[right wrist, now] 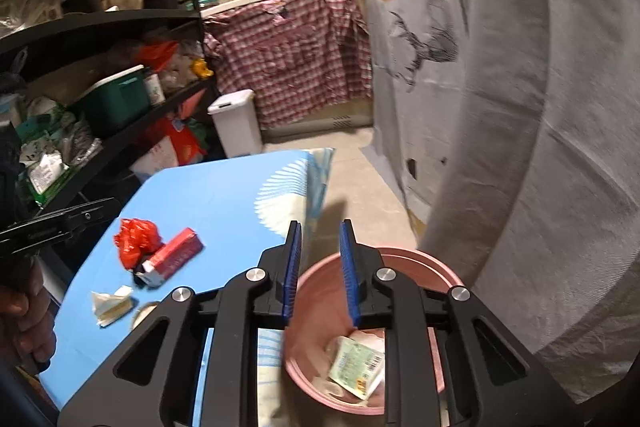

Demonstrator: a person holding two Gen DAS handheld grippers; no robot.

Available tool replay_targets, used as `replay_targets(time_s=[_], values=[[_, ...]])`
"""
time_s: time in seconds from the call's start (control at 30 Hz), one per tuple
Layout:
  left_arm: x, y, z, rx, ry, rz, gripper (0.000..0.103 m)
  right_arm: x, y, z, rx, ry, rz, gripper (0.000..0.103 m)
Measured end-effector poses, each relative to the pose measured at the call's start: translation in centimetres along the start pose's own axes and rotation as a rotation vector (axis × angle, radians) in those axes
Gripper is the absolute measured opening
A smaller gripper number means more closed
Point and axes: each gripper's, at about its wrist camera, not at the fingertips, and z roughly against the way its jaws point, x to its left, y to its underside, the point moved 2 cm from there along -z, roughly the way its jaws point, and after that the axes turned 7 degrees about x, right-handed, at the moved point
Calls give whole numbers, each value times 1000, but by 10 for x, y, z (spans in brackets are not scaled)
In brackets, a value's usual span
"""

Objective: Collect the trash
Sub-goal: 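Move both tools back over the table toward the red items, then grasp the red toothpaste box with the right tool while the left grasps the red bag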

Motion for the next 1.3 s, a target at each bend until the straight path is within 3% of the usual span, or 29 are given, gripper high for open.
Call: replay_targets(time_s=[0.3, 0.57, 0.67, 0.77, 1.03, 1.17, 1.3], values=[[84, -11, 35, -46, -105, 111, 25, 63, 2, -20, -2, -89, 6, 21], [128, -14, 47, -61, -185, 151, 25, 135, 14, -65, 56, -175, 37, 21], [141, -11, 47, -62, -190, 170, 25, 162, 21, -90, 108, -206, 32, 27], [152, -9, 40, -52, -203, 178, 25, 185, 25, -118, 167, -222, 24, 46], [169, -7, 32, -48, -184, 202, 25, 216, 37, -198, 338, -156, -14, 51], [174, -5, 24, -39, -152, 221, 25, 218, 43, -219, 408, -130, -35, 51], [175, -6, 10, -21, -84, 247, 25, 222, 44, -221, 423, -115, -2, 50]])
